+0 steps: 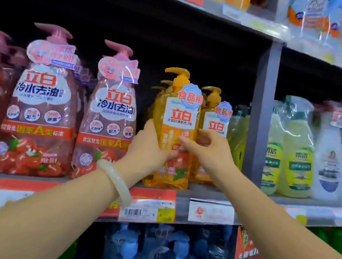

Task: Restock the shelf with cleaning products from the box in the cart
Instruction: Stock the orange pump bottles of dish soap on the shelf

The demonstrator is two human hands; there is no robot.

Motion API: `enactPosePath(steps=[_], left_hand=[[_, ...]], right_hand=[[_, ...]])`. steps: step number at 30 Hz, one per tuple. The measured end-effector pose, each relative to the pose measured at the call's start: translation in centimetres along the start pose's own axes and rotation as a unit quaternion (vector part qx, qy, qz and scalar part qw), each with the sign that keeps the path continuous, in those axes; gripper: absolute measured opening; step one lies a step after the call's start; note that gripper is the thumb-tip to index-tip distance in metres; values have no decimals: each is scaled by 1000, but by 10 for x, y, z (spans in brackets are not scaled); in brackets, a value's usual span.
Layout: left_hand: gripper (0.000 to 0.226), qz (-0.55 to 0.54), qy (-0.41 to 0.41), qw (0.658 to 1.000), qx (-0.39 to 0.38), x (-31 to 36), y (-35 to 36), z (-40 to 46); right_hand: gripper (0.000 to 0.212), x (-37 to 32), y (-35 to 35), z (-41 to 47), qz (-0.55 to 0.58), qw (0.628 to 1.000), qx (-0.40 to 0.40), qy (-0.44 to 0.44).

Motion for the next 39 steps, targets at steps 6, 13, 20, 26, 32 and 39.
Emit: enactPosePath(steps=[6,13,20,26,32,39], left_hand=[[101,-47,-96,992,-62,-6,13,-13],[83,-57,-149,986,-53,-8,16,-13],[81,-46,-163,985,-37,-8,21,-10],[81,-58,-166,983,-43,-9,22,-10],[81,-80,-144,986,-39,-14,25,-12],[81,-59,-123,990,-36,-14,25,-12]], right_hand=[[89,40,-21,9,-169,979,111,6],[129,54,-9,24,-166,980,32,108],[131,49,-16,14,-192,976,48,91],[130,41,-26,0,-193,977,39,79],[128,41,-25,-10,-196,976,63,69],[123,41,-20,-18,-195,975,78,75]])
Point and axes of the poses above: each hand's wrist, its own z-axis towards the middle knuckle, its own y-axis out of the palm, x = y × z, the point moved 2 cm from there along z, towards the middle knuckle, and after that the axes turned 1 degree about z, right-handed, at the moved point
